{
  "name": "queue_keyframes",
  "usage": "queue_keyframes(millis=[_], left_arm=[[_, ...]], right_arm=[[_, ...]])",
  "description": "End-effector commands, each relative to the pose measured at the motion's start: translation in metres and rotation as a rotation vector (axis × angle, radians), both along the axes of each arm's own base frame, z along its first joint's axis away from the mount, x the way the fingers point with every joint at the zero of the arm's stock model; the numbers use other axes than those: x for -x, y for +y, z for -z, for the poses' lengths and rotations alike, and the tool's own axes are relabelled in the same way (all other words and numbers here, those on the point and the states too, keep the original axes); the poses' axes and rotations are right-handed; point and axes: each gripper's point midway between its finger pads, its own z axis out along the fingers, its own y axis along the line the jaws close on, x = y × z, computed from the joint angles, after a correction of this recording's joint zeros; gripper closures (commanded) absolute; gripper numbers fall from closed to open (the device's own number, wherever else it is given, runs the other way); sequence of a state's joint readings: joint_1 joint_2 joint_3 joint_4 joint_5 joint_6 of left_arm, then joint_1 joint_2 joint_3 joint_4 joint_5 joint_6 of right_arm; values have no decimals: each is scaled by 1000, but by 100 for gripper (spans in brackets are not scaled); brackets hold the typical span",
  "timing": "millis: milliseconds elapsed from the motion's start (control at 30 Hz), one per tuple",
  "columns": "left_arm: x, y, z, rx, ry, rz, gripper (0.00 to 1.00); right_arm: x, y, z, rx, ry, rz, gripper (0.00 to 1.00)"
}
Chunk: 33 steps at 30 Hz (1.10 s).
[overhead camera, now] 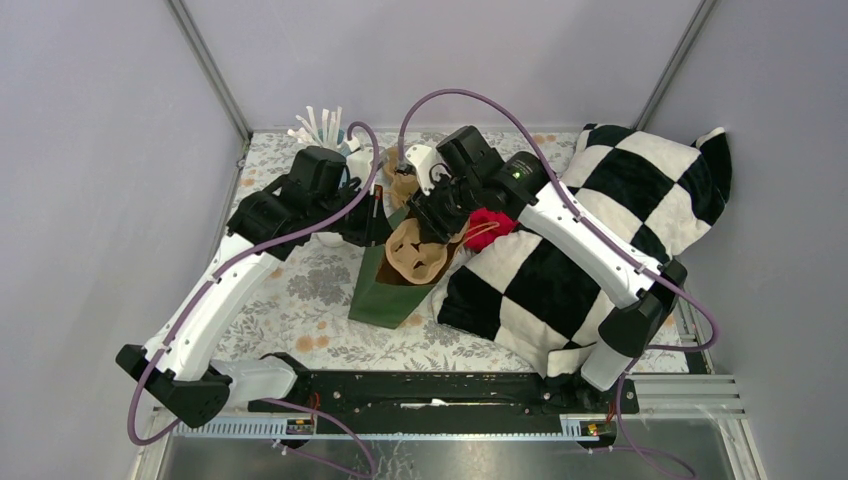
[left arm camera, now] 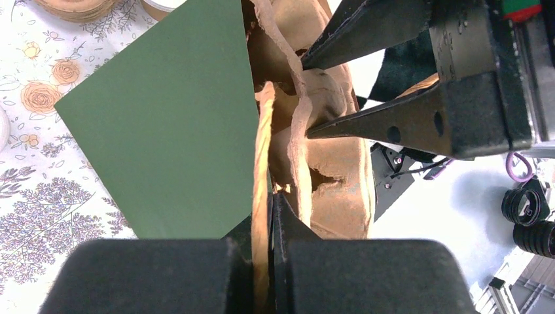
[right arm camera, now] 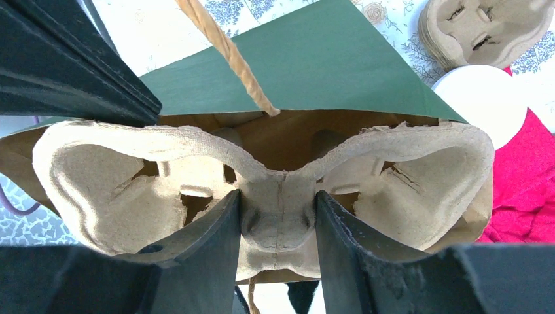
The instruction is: Pack the takeout coffee
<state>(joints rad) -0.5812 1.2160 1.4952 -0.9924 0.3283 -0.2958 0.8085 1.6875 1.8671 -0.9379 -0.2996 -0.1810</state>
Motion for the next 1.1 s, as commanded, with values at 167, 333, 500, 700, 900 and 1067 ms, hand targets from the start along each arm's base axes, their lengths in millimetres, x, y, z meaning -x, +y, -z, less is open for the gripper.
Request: queue_keyframes(millis=[167, 333, 500, 700, 900, 1067], left_arm=[[7, -6, -20, 72, -42, 27, 100], [7, -6, -18, 73, -38, 26, 100], [2, -3, -16, 67, -36, -16, 100], [1, -9, -21, 98, -34, -12, 100], [2, -12, -26, 118, -34, 2, 100], [7, -15, -28, 143, -20, 18, 100]], right_arm=[[-5, -9, 3, 53, -102, -10, 58], [0, -12, 9, 74, -142, -66, 57], [19, -12, 7, 58, -185, -221, 57], [22, -1, -1, 21, -224, -264, 57], [34, 12, -6, -43, -185, -315, 57], [34, 16, -4, -41, -163, -325, 58]])
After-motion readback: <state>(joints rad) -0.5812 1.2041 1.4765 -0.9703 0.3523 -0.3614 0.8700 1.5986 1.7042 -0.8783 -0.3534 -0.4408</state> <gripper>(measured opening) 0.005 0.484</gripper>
